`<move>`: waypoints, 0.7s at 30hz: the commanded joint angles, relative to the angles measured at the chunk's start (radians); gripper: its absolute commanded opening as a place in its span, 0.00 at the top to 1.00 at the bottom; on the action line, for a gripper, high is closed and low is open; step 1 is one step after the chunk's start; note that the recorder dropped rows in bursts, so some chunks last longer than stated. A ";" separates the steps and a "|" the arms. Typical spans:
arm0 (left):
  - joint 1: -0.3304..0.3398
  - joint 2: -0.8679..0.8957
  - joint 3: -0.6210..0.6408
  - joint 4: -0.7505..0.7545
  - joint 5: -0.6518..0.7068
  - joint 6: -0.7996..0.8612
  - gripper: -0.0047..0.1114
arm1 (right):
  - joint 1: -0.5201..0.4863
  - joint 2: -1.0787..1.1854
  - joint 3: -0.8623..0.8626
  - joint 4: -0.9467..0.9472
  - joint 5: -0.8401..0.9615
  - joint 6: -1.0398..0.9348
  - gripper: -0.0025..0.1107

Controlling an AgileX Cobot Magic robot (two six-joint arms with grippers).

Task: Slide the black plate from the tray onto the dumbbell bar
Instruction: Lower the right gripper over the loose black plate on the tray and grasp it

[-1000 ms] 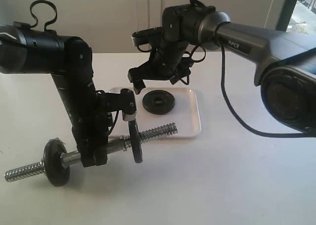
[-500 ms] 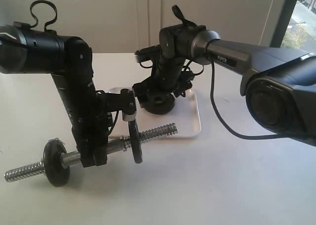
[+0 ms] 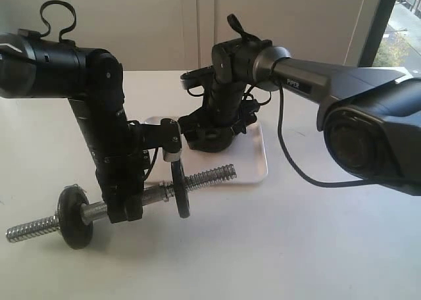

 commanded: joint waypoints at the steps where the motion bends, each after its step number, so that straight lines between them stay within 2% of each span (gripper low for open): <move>1: -0.002 -0.059 -0.017 -0.048 0.043 0.002 0.96 | -0.002 0.023 -0.004 0.000 0.010 0.003 0.06; 8: -0.002 -0.059 -0.017 -0.048 0.041 0.008 0.96 | -0.001 0.033 -0.004 0.000 -0.029 0.016 0.06; 16: -0.002 -0.059 -0.017 -0.048 0.033 0.008 0.96 | -0.001 0.053 -0.004 0.000 0.007 0.016 0.06; 18: -0.002 -0.059 -0.017 -0.048 0.033 0.008 0.96 | -0.001 0.053 -0.004 -0.002 0.019 0.016 0.11; 20: -0.002 -0.059 -0.017 -0.048 0.033 0.008 0.96 | -0.001 0.053 -0.004 -0.002 0.039 0.023 0.22; 21: -0.002 -0.059 -0.017 -0.048 0.033 0.008 0.96 | -0.001 0.053 -0.004 -0.002 0.051 0.025 0.31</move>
